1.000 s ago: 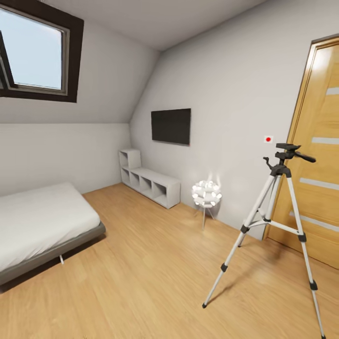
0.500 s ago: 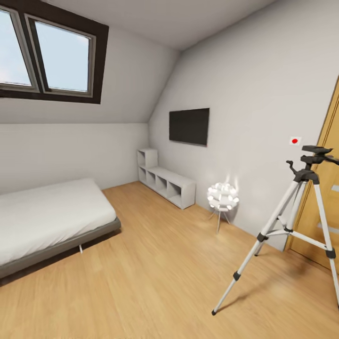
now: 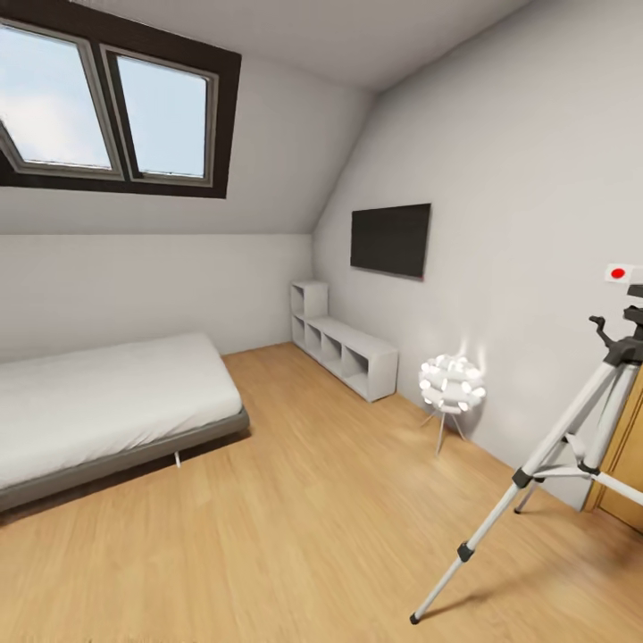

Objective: Attach the digital camera to the camera tripod in the bedroom.

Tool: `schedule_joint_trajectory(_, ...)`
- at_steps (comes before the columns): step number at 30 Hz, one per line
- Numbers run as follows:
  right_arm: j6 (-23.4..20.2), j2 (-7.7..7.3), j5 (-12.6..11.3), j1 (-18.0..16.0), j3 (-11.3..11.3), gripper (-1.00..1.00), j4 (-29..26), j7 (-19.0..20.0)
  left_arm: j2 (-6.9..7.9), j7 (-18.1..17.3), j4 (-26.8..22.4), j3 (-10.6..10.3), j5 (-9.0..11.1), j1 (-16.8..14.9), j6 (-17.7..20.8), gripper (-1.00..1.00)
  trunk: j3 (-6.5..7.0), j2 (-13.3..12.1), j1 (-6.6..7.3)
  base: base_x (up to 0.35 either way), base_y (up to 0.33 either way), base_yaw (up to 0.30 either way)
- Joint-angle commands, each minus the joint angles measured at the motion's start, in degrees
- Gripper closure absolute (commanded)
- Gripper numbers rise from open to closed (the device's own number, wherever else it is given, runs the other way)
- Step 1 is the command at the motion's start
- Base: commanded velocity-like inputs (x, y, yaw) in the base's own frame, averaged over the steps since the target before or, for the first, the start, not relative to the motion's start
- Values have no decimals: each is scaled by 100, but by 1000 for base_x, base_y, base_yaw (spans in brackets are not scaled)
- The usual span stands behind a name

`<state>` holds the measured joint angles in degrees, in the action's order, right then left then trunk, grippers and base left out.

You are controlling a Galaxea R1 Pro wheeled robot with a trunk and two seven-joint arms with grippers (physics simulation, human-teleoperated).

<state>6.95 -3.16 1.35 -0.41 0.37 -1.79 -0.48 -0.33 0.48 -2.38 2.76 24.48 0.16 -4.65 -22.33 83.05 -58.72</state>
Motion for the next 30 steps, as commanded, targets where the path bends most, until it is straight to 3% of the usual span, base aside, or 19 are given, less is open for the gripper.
schedule_joint_trajectory(1, 17, 0, 14, -3, 4, -100, 5, -3, -2, 5, -8, 26, 0, 2, -10, -100, -5, 3, -1, 108, -286, 270)
schedule_joint_trajectory(12, 17, 0, 14, -3, 3, -100, 4, -5, 6, 5, -5, 31, 4, 0, -10, -100, -5, 3, -1, 150, -241, 270)
schedule_joint_trajectory(30, 17, -1, 14, -3, 6, -100, 4, -5, 14, 5, -8, 32, 4, 0, -10, -100, -5, 3, -1, 26, -30, 270)
